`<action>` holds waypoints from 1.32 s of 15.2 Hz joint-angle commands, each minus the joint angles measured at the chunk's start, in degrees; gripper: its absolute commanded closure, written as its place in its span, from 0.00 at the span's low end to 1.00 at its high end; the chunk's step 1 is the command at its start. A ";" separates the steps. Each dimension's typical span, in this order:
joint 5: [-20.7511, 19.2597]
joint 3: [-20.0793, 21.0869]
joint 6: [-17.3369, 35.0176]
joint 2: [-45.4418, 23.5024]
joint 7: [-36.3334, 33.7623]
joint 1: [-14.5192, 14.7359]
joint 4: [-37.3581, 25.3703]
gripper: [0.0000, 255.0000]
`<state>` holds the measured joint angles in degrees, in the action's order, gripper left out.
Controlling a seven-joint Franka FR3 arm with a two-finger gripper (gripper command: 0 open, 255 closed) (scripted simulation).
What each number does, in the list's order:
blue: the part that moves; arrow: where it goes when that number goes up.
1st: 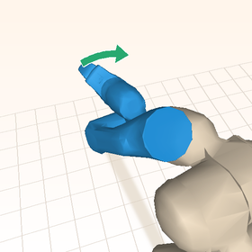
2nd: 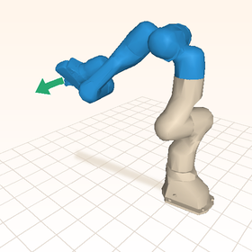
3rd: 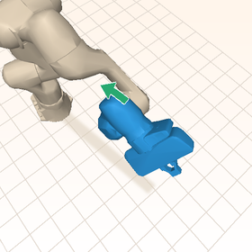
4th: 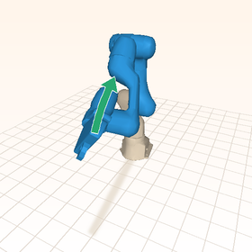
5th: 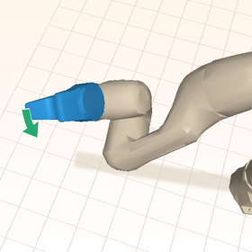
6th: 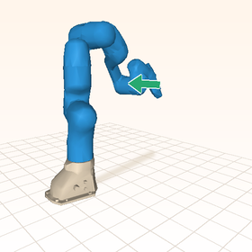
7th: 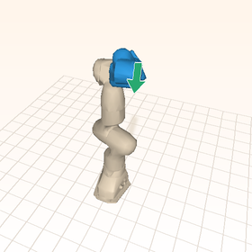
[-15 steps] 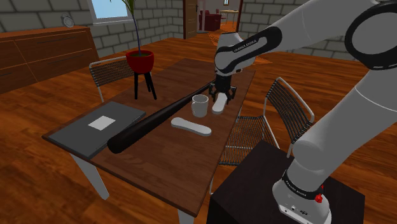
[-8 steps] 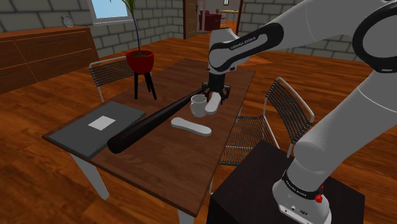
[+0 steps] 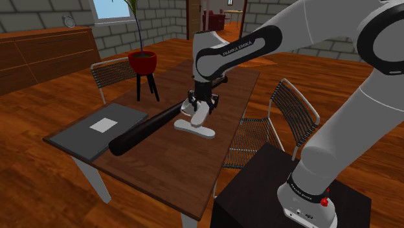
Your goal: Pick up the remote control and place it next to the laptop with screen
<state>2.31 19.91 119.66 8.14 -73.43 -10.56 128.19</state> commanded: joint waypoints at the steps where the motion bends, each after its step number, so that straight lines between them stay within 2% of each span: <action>1: -0.14 1.79 0.06 -1.21 -3.15 1.25 -1.13 1.00; 6: -1.62 5.92 -0.67 -5.48 -11.14 4.22 -5.85 1.00; 12: -5.32 10.04 -2.32 -12.66 -21.12 8.36 -13.71 1.00; 20: -12.50 12.80 -6.81 -25.25 -33.78 16.61 -28.44 1.00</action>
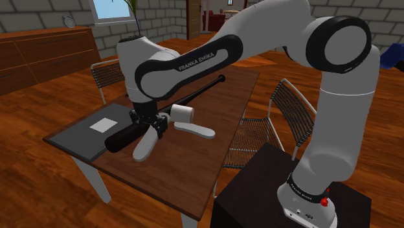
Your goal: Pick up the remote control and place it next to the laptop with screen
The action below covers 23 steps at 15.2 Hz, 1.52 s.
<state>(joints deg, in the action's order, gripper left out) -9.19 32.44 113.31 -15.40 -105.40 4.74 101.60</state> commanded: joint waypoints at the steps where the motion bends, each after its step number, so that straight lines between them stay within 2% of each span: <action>1: -1.94 0.36 -1.25 -3.48 -3.20 2.62 -4.10 1.00; 5: -5.25 0.25 -4.68 -10.28 -7.72 7.93 -13.31 1.00; 19: -7.65 -1.14 4.24 -13.87 -9.30 8.31 -7.46 1.00; 23: -7.81 -1.24 4.71 -14.12 -9.41 8.36 -7.22 1.00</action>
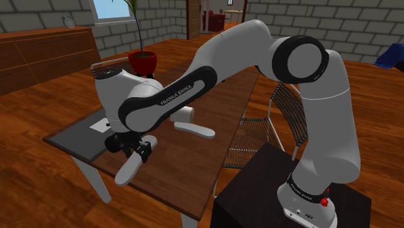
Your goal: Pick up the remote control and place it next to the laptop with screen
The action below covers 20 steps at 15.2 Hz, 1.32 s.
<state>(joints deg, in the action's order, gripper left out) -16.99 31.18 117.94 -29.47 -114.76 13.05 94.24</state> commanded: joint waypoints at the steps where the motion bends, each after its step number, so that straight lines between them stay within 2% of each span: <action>1: -0.01 0.02 0.08 -0.05 -0.04 0.05 0.14 1.00; 4: -0.01 0.02 0.08 -0.05 -0.04 0.05 0.14 1.00; 5: -0.01 0.01 0.06 -0.07 -0.04 0.06 0.10 0.00; 10: -0.01 0.02 0.08 -0.05 -0.04 0.05 0.14 0.00; 14: 1.72 1.01 -5.89 2.50 1.08 -0.23 -3.65 0.00; 20: 1.73 1.00 -5.89 2.50 1.08 -0.23 -3.65 0.00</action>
<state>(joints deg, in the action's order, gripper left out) -15.27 32.18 112.06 -26.98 -113.68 12.83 90.59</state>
